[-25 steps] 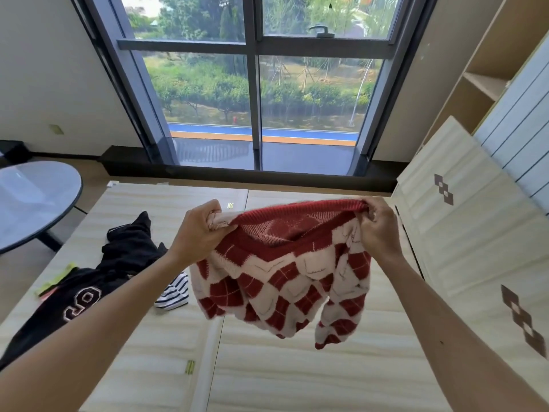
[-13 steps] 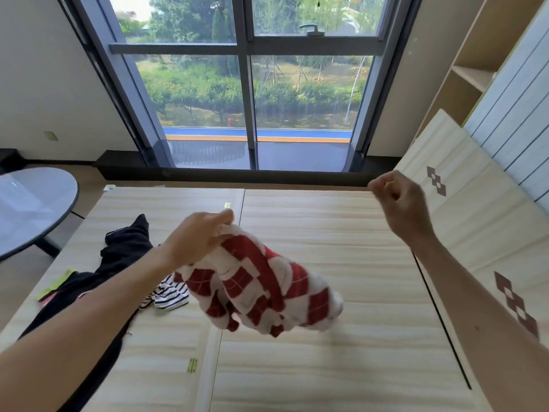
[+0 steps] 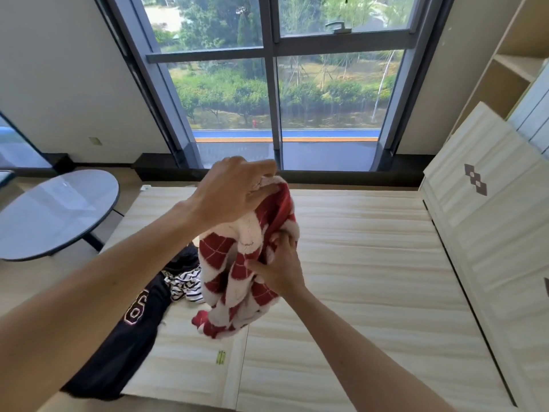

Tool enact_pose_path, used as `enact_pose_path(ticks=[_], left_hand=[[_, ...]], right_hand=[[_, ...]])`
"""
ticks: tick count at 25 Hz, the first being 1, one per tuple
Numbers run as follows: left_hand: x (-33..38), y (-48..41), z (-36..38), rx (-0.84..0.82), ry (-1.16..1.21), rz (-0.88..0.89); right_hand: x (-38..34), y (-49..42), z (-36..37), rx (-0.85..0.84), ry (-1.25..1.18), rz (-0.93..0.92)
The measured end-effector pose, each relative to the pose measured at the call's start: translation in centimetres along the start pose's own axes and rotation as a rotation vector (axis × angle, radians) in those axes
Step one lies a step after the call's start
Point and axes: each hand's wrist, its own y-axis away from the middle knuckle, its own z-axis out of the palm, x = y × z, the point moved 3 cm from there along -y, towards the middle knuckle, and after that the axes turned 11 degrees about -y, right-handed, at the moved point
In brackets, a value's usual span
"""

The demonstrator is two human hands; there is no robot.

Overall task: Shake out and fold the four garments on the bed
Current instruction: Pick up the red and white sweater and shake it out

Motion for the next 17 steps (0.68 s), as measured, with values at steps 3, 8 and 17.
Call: enact_pose_path(ticks=[3,8,17], left_hand=[[-1.2,0.4,-2.7,0.051,0.047,-0.047],[-3.1,1.6,-6.2,0.161,0.075,-0.055],[-6.8,8.7,-1.0,0.084,0.053,-0.11]], right_hand=[[-0.5,-0.6,-0.3,0.217,0.044,-0.082],[1.0,-2.0,-3.2,0.28,-0.047,-0.121],[-2.1,1.3,-17.9,0.556,0.012,-0.506]])
